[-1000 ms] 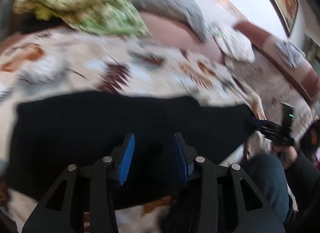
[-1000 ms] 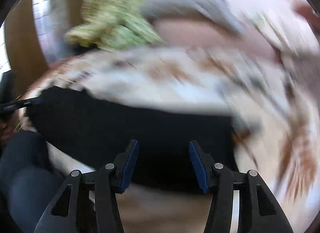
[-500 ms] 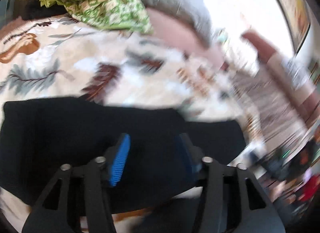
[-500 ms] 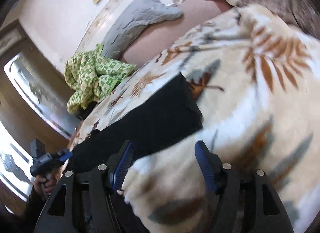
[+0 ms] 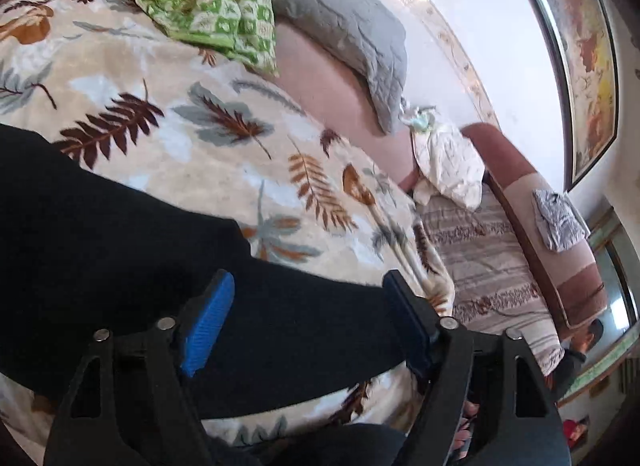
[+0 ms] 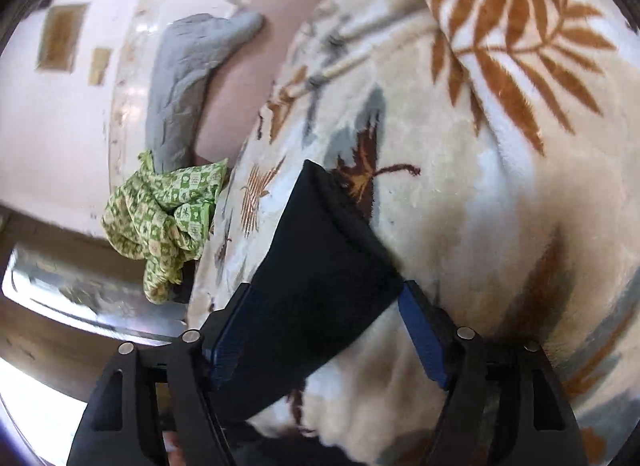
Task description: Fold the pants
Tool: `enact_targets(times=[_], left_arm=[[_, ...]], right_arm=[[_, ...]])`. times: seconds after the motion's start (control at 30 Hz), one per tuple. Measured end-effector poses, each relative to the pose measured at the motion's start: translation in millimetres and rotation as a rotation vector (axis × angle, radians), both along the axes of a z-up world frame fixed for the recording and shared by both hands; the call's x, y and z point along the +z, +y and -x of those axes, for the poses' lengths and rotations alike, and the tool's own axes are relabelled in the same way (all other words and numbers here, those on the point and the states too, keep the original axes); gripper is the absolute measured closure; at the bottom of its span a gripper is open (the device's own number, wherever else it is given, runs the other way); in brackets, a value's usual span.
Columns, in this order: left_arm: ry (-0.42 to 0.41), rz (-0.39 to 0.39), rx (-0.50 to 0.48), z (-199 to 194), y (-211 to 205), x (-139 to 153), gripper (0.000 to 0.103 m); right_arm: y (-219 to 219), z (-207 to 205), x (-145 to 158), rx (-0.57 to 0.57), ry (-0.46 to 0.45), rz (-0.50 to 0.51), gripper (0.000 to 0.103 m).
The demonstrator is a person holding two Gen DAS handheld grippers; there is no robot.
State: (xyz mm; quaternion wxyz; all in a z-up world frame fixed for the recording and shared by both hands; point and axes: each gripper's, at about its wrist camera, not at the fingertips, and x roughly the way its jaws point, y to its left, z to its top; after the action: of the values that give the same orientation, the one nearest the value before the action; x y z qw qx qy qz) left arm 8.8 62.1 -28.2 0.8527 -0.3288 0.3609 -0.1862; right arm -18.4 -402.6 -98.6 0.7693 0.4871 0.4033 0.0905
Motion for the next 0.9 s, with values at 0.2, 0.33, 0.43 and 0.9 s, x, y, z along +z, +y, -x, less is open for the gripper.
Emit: enact_targets(times=[0.2, 0.33, 0.43, 0.9], left_arm=[[0.061, 0.056, 0.027, -1, 9, -14, 0.02], [0.091, 0.095, 0.034, -1, 12, -20, 0.02], [0.098, 0.111, 0.035, -1, 13, -22, 0.02], [0.103, 0.141, 0.031, 1, 15, -24, 0.02]], right_arm=[[-1, 11, -6, -0.041, -0.015, 0.005, 0.05], [-13, 26, -24, -0.099, -0.039, -0.049, 0.084], [-22, 24, -33, -0.098, -0.077, -0.131, 0.095], [-17, 15, -25, -0.079, -0.083, -0.098, 0.088]])
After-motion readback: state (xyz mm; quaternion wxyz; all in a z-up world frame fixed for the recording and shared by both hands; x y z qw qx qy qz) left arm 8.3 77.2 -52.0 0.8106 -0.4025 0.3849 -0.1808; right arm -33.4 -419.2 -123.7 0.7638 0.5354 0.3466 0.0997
